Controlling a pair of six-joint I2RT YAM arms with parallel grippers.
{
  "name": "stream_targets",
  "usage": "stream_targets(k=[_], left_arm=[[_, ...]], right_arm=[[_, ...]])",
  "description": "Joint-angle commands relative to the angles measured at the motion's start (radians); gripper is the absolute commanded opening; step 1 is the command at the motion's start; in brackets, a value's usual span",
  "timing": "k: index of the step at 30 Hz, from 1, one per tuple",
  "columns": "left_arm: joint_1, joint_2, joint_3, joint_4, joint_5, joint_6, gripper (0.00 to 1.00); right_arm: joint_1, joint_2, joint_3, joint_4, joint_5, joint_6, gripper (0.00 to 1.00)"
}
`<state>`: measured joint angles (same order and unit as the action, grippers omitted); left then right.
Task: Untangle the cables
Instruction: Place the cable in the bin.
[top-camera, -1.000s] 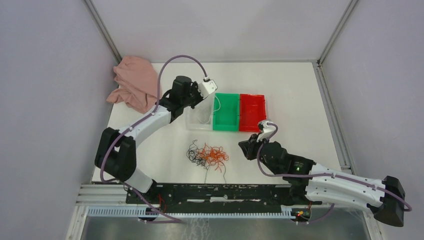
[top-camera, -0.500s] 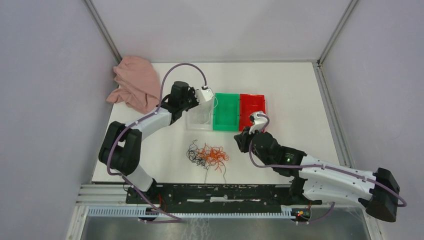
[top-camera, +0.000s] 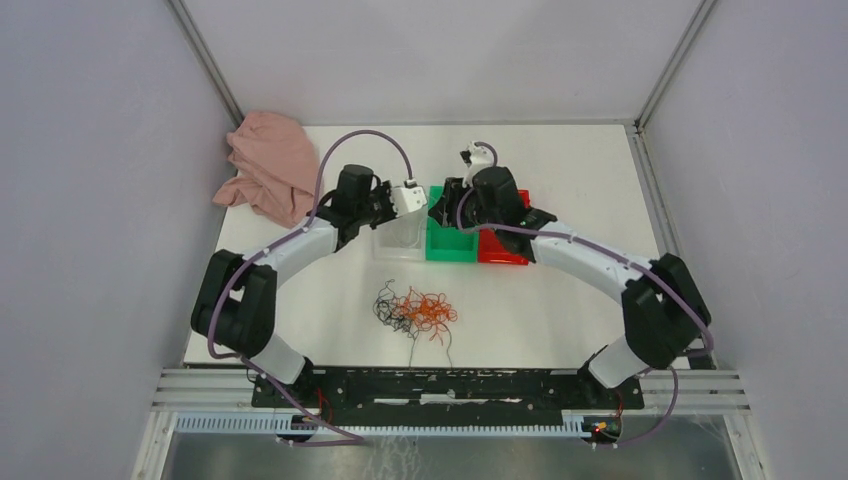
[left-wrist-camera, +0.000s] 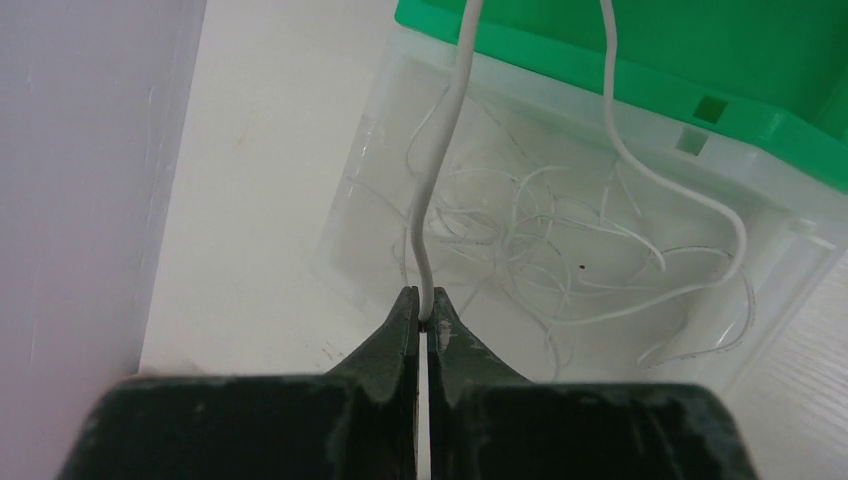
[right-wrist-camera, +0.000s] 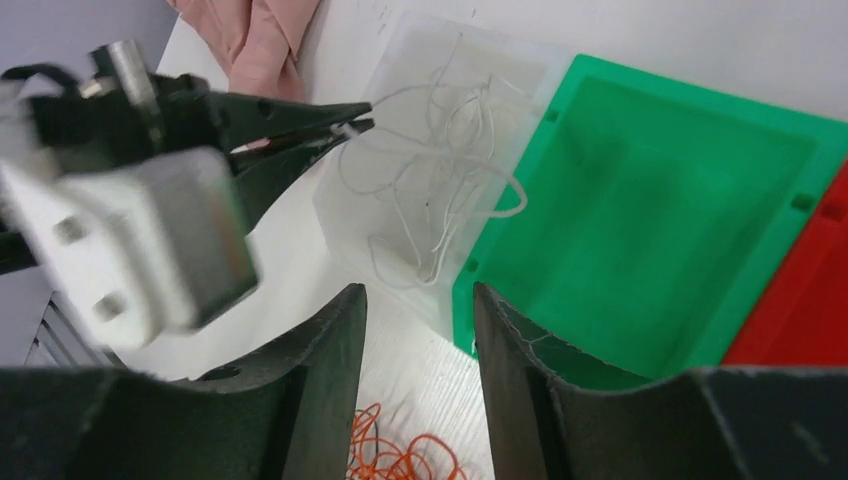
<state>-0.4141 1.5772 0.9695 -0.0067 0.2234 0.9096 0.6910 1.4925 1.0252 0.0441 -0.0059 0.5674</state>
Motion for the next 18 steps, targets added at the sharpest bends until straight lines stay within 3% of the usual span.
stream_targets(k=[1,6,10,18], left_arm=[[0.019,-0.049,0.050,-0.082,0.109,0.045,0.04],[0.030,-0.065,0.029,-0.130,0.143,0.106,0.04],[0.033,-0.078,0.023,-0.160,0.153,0.123,0.06],[0.037,-0.061,0.076,-0.306,0.185,0.157,0.18]], right_arm=[[-0.085,0.141,0.124,0.046,-0.264,-0.032,0.52],[-0.119,0.246,0.217,0.003,-0.324,-0.082,0.54],[-0.124,0.305,0.284,-0.026,-0.329,-0.112,0.49],[-0.125,0.351,0.301,0.034,-0.338,-0.059,0.13]])
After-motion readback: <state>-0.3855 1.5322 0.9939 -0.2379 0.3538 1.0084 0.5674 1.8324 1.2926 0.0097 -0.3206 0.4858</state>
